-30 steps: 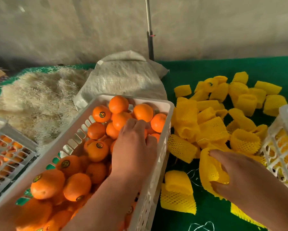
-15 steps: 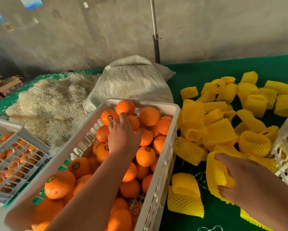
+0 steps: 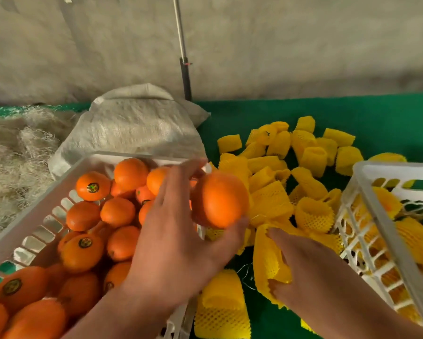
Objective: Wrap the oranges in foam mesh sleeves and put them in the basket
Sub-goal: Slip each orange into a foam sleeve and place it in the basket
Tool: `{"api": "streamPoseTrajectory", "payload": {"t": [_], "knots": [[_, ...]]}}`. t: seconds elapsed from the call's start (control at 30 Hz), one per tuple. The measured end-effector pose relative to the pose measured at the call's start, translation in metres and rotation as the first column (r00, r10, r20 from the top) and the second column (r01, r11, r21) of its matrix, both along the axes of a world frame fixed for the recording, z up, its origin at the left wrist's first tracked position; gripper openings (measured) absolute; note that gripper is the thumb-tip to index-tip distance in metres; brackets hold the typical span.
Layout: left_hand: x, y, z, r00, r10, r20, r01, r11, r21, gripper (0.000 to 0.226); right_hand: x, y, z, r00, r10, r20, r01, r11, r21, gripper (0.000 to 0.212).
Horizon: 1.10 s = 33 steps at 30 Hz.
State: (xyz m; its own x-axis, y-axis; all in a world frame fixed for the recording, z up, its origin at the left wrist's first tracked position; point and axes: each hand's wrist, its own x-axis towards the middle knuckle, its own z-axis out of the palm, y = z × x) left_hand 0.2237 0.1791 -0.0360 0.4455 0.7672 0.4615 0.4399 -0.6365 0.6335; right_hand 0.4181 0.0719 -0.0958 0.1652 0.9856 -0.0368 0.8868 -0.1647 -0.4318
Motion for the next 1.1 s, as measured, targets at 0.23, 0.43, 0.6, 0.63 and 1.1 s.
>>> {"api": "streamPoseTrajectory", "payload": {"t": [0.23,0.43,0.6,0.63,1.1], "knots": [[0.025,-0.040,-0.020,0.916,-0.397,-0.050,0.308,0.780,-0.544,0.077,0.008,-0.003,0.019,0.950,0.057,-0.307,-0.045,0.998,0.045,0.088],[0.025,-0.032,-0.021,0.929,-0.369,-0.033,0.242,0.672,-0.699,0.066,0.008,0.000,0.016,0.995,0.064,-0.078,-0.062,0.998,0.019,0.083],[0.026,-0.032,-0.022,0.947,-0.295,-0.125,0.112,0.671,-0.733,0.068,-0.001,-0.005,0.011,0.990,0.003,0.141,-0.040,0.965,0.258,0.110],[0.026,-0.033,-0.023,0.947,-0.290,-0.140,0.097,0.672,-0.734,0.063,-0.003,-0.006,0.010,0.990,0.001,0.141,-0.039,0.963,0.266,0.111],[0.020,-0.022,-0.023,0.987,0.008,0.159,0.124,0.586,-0.801,0.066,-0.004,-0.006,0.013,1.000,0.005,0.030,-0.012,0.970,0.244,0.047]]}}
